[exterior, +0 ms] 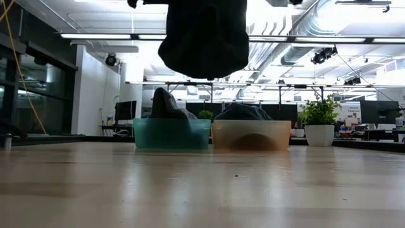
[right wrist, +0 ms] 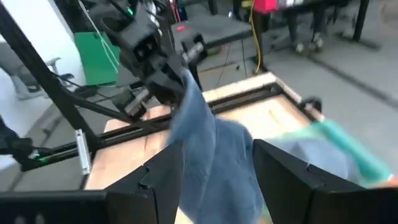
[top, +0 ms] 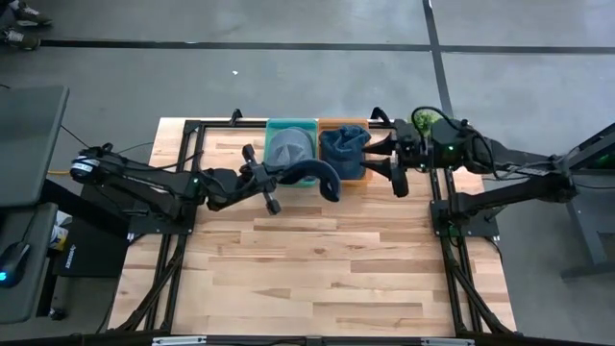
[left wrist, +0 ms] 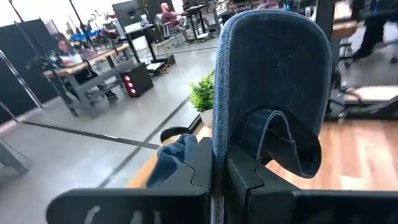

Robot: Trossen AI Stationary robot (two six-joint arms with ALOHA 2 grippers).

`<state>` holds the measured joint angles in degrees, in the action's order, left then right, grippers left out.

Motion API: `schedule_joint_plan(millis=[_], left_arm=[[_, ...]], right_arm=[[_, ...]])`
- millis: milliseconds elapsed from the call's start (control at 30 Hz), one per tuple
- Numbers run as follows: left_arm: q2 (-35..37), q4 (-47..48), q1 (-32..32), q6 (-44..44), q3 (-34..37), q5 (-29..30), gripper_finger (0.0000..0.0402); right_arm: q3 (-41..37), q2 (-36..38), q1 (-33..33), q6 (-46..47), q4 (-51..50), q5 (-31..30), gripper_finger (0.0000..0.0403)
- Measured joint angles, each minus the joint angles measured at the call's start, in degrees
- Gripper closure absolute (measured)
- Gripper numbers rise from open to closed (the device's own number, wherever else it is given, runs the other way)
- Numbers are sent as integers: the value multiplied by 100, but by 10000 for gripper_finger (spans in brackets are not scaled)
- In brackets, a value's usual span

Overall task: Pick & Place hat
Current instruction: Put the black cap into the orange bin

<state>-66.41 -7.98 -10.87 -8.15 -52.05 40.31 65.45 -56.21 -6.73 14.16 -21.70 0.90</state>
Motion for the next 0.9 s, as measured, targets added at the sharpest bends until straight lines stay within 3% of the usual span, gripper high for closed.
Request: schedule_joint_plan(millis=[167,433,667,900], left_arm=[[-150,-372,0,-398,-7,51,396],[-414,-640,0,-722,-59,53,396],[-416,-642,0,-820,-88,118,396],[-413,-645,0,-1007,-88,111,396]], right_arm=[[582,-443,647,-740,-465,-1121,219],[2202,-1929,1436,-1216,-1931,-2922,219],[3783,-2952,1605,-579,-3068,-2840,219],[4812,-3821,1623,-227,-3784,-2747,219]])
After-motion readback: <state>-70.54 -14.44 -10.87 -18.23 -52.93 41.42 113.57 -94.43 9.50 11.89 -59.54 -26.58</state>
